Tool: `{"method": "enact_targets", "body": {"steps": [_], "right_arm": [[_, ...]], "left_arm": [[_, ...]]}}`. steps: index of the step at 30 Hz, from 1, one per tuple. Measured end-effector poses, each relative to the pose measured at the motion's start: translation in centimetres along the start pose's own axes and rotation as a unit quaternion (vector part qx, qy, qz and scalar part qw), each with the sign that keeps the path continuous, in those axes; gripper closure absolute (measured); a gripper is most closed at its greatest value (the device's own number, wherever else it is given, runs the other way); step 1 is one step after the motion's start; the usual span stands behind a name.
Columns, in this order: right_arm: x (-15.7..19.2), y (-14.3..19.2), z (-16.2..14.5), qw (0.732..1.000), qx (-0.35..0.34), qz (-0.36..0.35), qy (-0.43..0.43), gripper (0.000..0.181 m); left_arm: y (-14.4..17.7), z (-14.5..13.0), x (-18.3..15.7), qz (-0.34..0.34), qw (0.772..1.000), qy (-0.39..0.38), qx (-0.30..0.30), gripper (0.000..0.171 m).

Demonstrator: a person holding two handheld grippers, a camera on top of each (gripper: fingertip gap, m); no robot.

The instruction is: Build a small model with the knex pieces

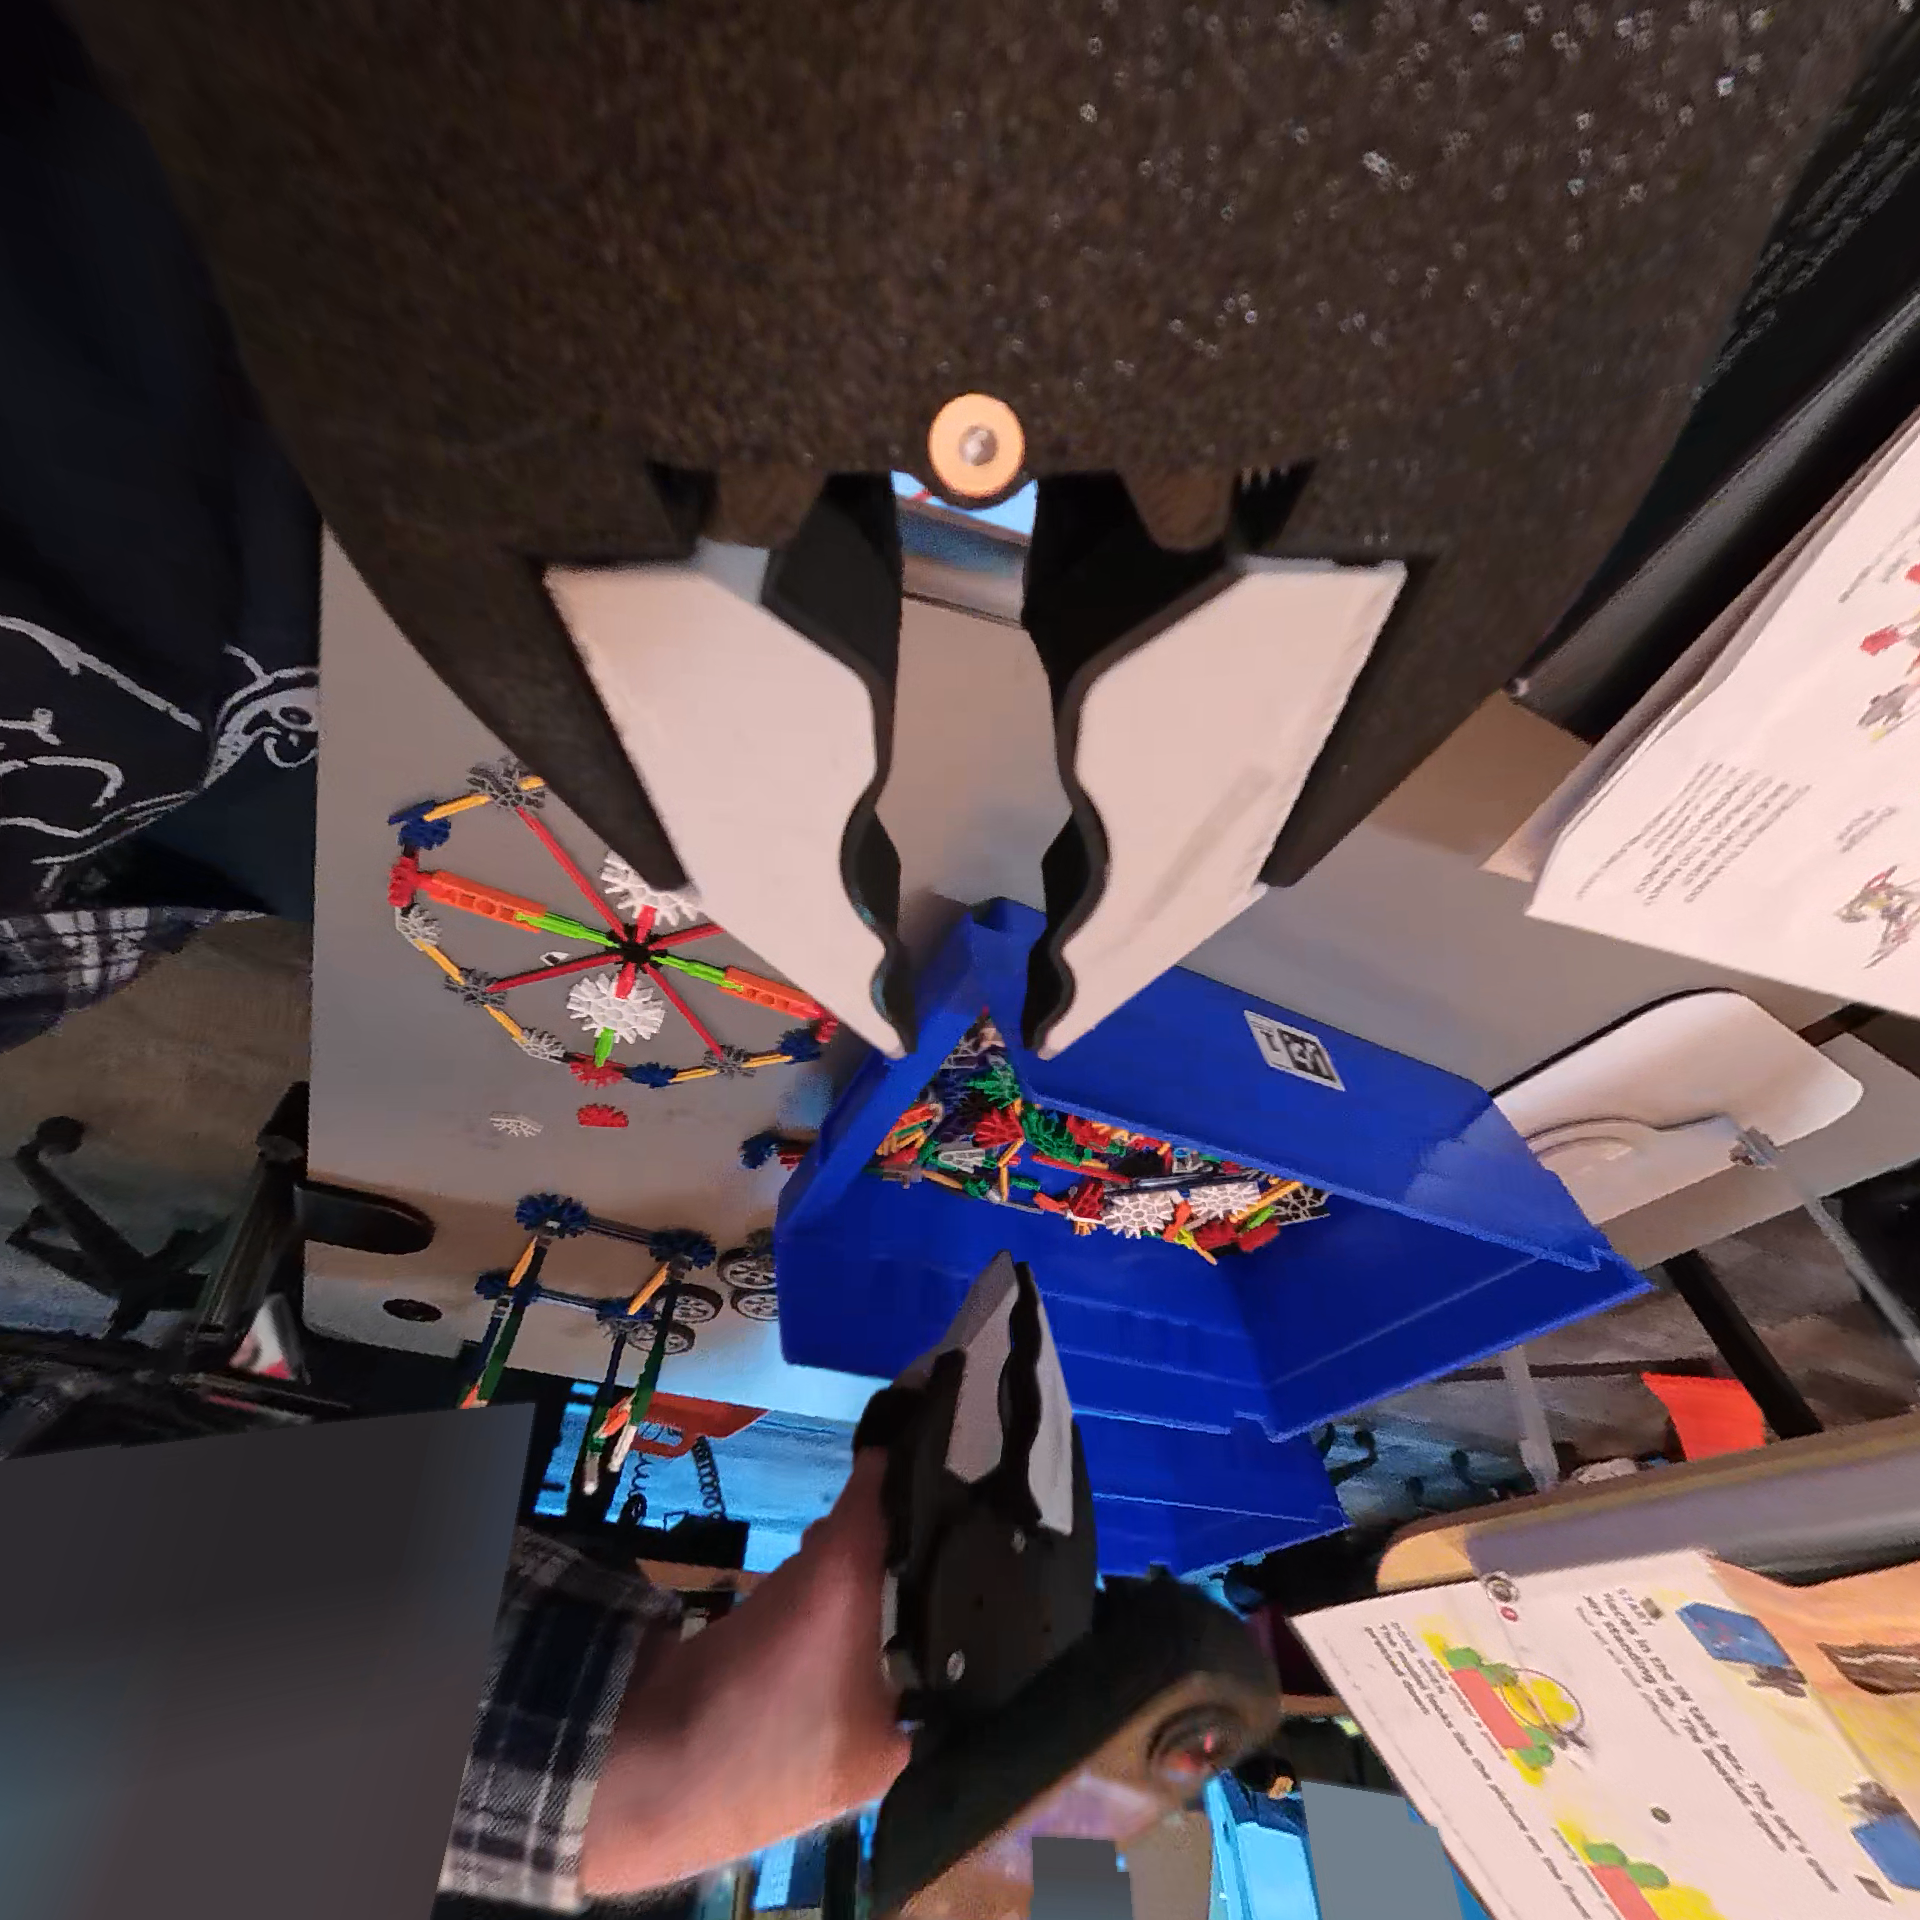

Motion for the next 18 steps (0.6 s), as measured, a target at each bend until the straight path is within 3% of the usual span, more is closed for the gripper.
{"method": "enact_targets", "body": {"steps": [6,12,18], "right_arm": [[-1.4,-2.2,1.0,0.996,0.079,0.019,0.033,0.165],[0.2,-3.9,0.2,0.979,0.177,0.065,0.076,0.169],[0.2,-5.2,-0.6,0.966,0.237,0.033,0.102,0.168]], "left_arm": [[0.5,-0.3,0.7,0.003,1.000,0.005,-0.011,0.152],[1.0,-0.3,0.7,0.005,1.000,0.006,-0.021,0.152],[1.2,-0.5,0.6,0.003,1.000,0.007,-0.024,0.152]]}}
Point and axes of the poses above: each gripper's, where its closed fingertips meet, y back along the fingers, z out of its top, x = y × z across the jaws, the point moved 7 cm from there along y, back along the fingers, and after that the axes turned 6 degrees about -y, right-handed, at the moved point
